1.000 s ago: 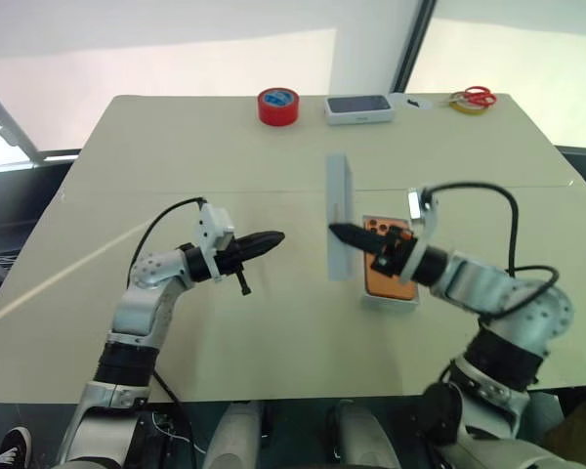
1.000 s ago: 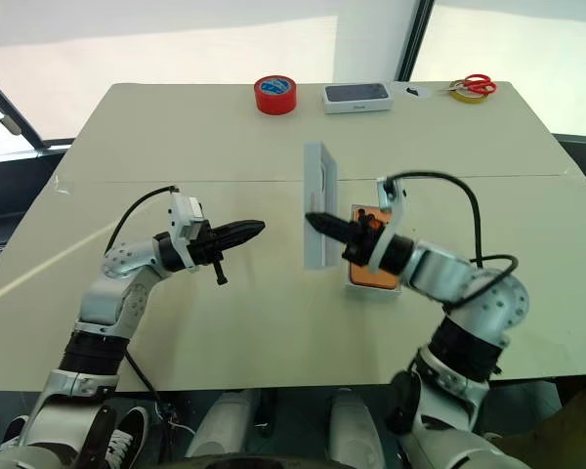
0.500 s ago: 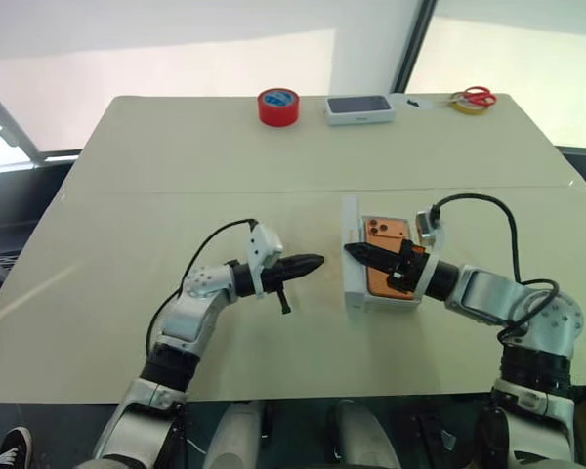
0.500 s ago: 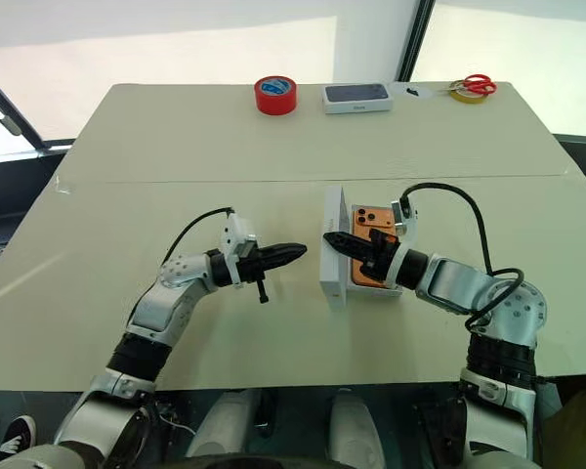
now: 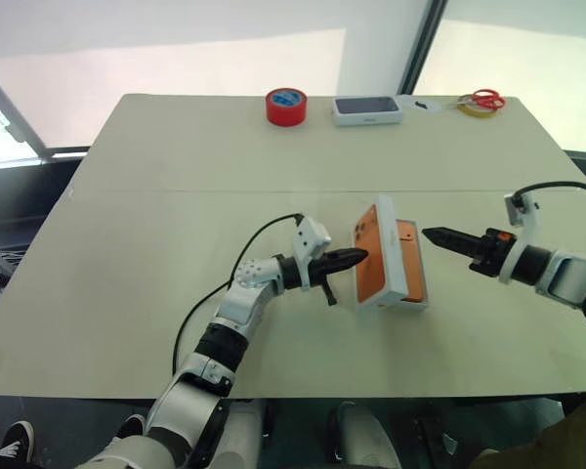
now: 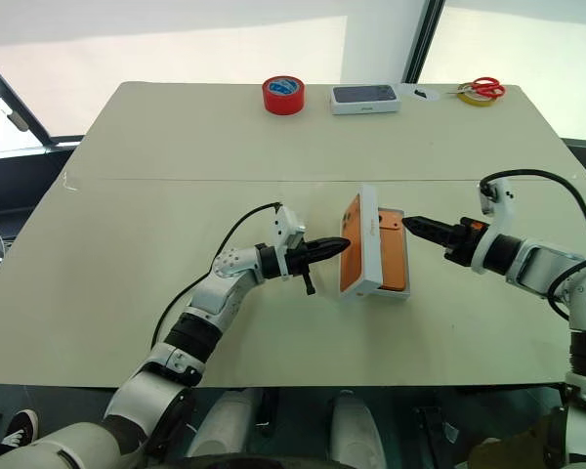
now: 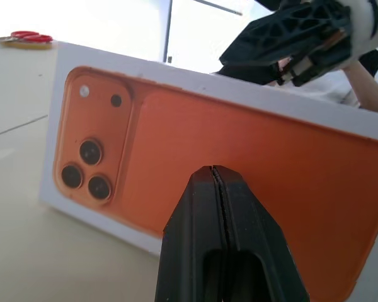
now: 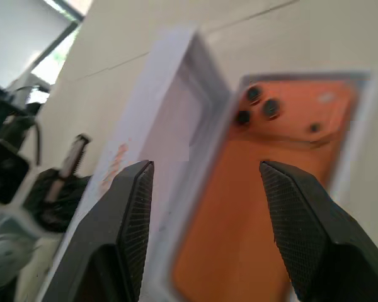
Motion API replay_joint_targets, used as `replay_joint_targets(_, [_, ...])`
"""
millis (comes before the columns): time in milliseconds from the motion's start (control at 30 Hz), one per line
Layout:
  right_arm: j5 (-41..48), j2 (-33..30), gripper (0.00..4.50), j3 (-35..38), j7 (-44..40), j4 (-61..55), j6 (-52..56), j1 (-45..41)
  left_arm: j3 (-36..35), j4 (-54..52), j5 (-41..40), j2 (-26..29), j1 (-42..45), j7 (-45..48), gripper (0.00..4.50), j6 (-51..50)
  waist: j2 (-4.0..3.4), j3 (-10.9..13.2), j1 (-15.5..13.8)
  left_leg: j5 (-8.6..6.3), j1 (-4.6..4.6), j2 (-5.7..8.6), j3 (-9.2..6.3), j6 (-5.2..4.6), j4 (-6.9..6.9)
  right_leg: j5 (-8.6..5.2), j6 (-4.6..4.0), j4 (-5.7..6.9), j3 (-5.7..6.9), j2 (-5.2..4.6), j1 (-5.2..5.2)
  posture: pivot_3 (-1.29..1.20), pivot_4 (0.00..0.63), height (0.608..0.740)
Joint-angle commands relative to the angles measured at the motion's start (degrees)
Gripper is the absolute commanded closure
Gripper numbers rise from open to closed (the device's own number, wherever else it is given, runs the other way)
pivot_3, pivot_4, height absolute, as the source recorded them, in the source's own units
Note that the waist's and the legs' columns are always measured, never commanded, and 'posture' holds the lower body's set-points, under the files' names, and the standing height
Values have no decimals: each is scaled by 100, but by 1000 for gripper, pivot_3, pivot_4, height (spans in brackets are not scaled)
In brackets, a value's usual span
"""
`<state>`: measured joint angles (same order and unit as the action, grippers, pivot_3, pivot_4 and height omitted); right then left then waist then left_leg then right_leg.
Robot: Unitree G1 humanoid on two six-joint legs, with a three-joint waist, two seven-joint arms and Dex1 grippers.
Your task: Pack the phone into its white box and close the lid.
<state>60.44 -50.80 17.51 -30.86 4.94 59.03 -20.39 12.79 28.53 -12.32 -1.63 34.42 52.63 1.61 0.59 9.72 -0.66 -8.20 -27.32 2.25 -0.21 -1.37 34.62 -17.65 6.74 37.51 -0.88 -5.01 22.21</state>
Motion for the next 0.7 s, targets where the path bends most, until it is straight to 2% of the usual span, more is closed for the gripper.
replay_joint_targets(33, [-1152, -78, 1595, -392, -349, -118, -1077, -10, 35, 39, 53, -190, 138, -97, 4500, 134, -1, 0, 13, 0, -1, 0, 0, 0, 0, 0, 1, 0, -1, 0, 1, 0, 150, 738])
replay_joint_targets(133, [-1961, 72, 1595, -625, -355, -190, -1840, 77, -7, 84, 134, -81, 158, -52, 4500, 137, -1, 0, -1, -1, -3, 0, 0, -1, 0, 2, 4, 0, -1, 1, 4, 0, 150, 738])
replay_joint_targets(167, [-2097, 107, 1823, -660, -383, -222, -1939, 122, -48, 99, 87, -33, 162, 16, 4500, 79, -1, 0, -4, -1, -3, 0, 0, 0, 1, 2, 4, 0, -1, 1, 4, 0, 150, 738])
replay_joint_targets(233, [-2240, 200, 2470, -641, -422, -224, -2038, 133, -69, 184, 92, 29, 236, 57, 4500, 73, -1, 0, -5, -1, -3, 0, -1, 0, 3, 2, 5, 0, -1, 1, 2, 0, 150, 738])
replay_joint_targets(367, [-2712, 266, 4487, -551, -419, 7, -2438, 43, -70, 169, 130, 295, 335, 118, 4500, -116, -2, 1, -23, -1, -7, 1, -1, 0, 12, 3, 5, 1, 0, 0, 0, 0, 150, 738])
replay_joint_targets(533, [-3102, 265, 4487, -693, -774, -417, -2852, 415, 161, -250, 156, 877, -161, 663, 4500, -500, -4, 0, 0, -4, -6, 1, -2, -1, 8, 3, 5, 0, -2, -1, 2, 0, 150, 738])
replay_joint_targets(600, [-3218, 299, 4487, -744, -883, -545, -2976, 553, 323, -216, 244, 914, -165, 789, 4500, -710, -5, -1, -6, -4, -5, 1, -3, -1, 7, 3, 5, 1, -2, -1, 3, 0, 150, 738])
replay_joint_targets(700, [-3270, 356, 4487, -803, -1034, -636, -2945, 658, 530, 48, 508, 785, -71, 721, 4500, -493, -11, -4, -20, -5, -2, 1, -5, 1, 15, 2, 2, 0, -1, -4, -9, 0, 150, 738])
